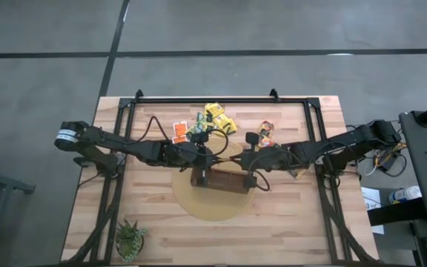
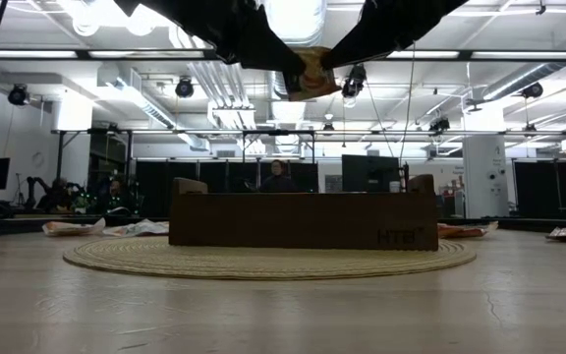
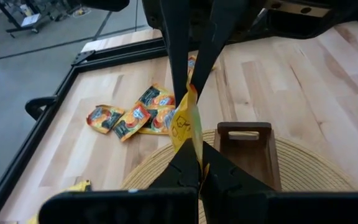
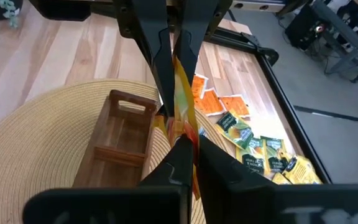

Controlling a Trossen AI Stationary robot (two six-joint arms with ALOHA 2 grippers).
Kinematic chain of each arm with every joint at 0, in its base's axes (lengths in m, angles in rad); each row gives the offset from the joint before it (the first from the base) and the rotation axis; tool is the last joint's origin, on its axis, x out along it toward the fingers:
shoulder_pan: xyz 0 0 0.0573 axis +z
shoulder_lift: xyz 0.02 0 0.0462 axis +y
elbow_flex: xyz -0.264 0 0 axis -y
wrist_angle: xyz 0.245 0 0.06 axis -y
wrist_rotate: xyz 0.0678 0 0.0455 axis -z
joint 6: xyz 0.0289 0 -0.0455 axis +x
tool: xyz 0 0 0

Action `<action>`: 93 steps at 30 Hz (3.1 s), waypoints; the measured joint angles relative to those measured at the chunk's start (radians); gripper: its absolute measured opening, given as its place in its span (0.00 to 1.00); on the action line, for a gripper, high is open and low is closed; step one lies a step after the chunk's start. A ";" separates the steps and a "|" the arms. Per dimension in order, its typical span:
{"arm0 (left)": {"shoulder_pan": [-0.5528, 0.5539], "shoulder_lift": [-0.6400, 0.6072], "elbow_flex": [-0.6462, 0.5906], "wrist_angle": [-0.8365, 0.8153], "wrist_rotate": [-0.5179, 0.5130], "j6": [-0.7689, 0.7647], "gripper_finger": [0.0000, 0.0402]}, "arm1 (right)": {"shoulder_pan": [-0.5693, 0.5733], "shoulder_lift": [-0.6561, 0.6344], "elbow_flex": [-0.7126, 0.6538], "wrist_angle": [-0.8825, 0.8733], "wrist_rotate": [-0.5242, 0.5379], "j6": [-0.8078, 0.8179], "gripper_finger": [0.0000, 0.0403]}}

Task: Pick & Place Tea
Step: Put the orange and green tea bag into the wooden organizer

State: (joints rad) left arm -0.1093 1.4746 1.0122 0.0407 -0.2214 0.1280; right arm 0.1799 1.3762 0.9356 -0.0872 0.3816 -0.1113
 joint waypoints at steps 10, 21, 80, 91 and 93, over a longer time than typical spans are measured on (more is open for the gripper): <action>0.000 0.005 -0.002 -0.042 0.000 -0.007 0.15 | 0.000 0.000 0.000 -0.004 0.002 0.000 0.02; -0.001 -0.053 -0.003 -0.082 -0.271 -0.020 0.35 | 0.000 -0.033 -0.001 -0.008 0.043 0.002 0.02; -0.013 0.090 -0.211 1.148 0.102 0.046 0.14 | 0.069 0.064 -0.356 1.299 -0.065 -0.233 0.02; -0.013 0.070 -0.192 1.016 0.093 0.081 0.01 | 0.069 0.050 -0.343 1.190 -0.064 -0.268 0.06; -0.013 0.052 -0.192 0.978 0.092 0.085 0.01 | 0.069 0.045 -0.325 1.139 -0.063 -0.268 0.12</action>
State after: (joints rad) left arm -0.1223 1.5262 0.8207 1.0186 -0.1295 0.2128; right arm 0.2485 1.4207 0.6102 1.0519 0.3182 -0.3790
